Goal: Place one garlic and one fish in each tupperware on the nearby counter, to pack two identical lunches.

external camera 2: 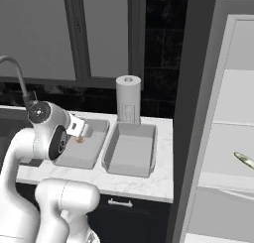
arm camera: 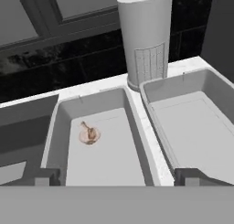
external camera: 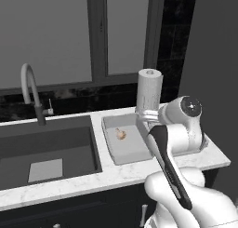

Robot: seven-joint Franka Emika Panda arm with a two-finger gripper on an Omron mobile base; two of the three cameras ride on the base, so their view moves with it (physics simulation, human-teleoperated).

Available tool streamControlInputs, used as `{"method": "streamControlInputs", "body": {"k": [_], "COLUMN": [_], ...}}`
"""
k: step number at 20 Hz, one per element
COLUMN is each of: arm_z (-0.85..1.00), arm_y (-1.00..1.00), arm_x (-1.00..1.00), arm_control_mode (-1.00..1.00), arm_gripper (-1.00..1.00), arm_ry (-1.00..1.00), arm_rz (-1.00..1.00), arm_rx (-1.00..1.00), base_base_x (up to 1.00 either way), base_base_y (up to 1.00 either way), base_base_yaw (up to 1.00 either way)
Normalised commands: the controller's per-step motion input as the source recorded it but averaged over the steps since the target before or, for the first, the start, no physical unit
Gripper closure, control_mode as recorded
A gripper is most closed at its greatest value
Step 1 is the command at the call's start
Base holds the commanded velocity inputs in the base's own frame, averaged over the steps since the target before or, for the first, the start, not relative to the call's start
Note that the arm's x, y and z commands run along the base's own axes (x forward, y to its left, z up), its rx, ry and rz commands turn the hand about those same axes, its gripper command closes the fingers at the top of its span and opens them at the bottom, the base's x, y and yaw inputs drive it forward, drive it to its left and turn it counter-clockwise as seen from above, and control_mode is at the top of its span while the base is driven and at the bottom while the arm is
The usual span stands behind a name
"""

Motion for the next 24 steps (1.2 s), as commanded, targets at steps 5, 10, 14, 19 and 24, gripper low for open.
{"method": "streamControlInputs", "body": {"k": [5,10,14,19,24], "arm_z": [0.13,0.00,0.00,0.00,0.00], "arm_y": [-0.06,0.00,0.00,0.00,0.00], "arm_x": [-0.60,0.00,0.00,0.00,0.00], "arm_control_mode": [1.00,1.00,1.00,1.00,1.00], "arm_gripper": [-1.00,-1.00,-1.00,-1.00,-1.00], "arm_ry": [0.00,0.00,0.00,0.00,0.00], "arm_rz": [0.00,0.00,0.00,0.00,0.00], "arm_rx": [-0.03,0.00,0.00,0.00,0.00], "base_base_x": [-0.40,-1.00,-1.00,-0.92,-0.45], "base_base_y": [0.00,-0.04,-0.62,-1.00,-0.97], "base_base_yaw": [0.00,0.00,-0.05,-0.24,-0.19]}}
